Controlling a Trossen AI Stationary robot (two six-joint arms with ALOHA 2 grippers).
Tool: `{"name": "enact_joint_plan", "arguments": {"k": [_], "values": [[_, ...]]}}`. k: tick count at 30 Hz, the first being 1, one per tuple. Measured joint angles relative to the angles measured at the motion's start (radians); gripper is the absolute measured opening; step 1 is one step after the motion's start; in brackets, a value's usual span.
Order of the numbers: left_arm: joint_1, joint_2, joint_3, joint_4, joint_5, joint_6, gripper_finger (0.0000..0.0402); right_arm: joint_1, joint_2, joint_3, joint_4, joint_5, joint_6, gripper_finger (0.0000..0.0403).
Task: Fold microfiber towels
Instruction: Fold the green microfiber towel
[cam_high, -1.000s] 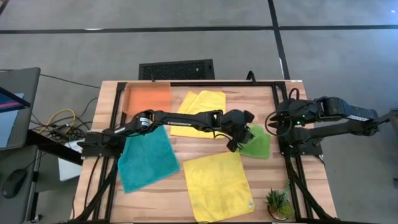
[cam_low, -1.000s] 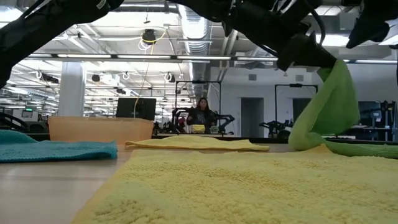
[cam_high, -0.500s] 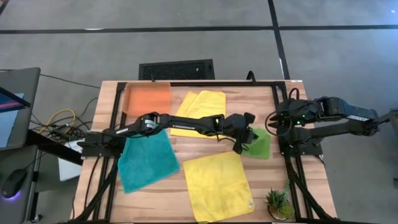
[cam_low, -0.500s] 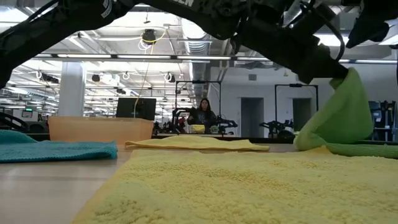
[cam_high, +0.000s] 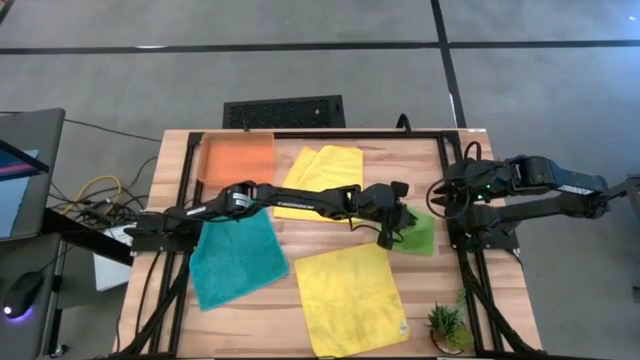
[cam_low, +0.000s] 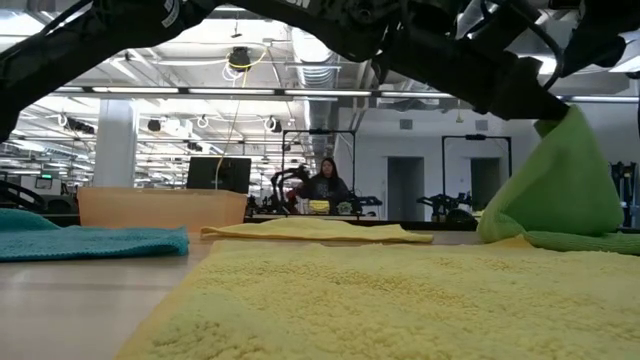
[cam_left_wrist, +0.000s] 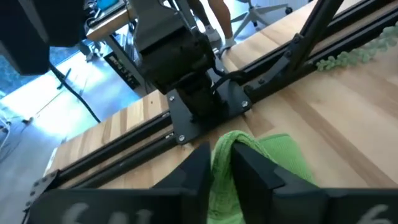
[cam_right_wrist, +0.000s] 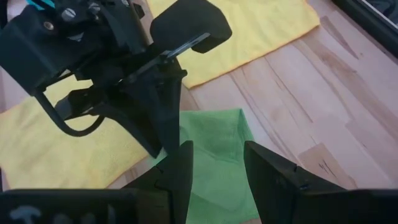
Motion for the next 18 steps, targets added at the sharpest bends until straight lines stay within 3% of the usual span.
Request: {"name": "enact_joint_plan", "arguments": {"k": [9, 14, 18], "values": [[0.000, 0.000, 0.000, 0.006, -0.004, -0.069, 0.0142, 0.000, 0.000, 0.000, 0.000, 0.000, 0.000, 0.0166], [-0.004, 0.000, 0.000, 0.028, 0.002, -0.092, 0.0154, 0.000, 0.000, 0.000, -0.001, 0.000, 0.000, 0.0166], [-0.001, 0.000, -0.005, 0.020, 0.089, -0.157, 0.0155, 0.000, 0.000, 0.000, -0.001, 0.000, -0.001, 0.0166]]}}
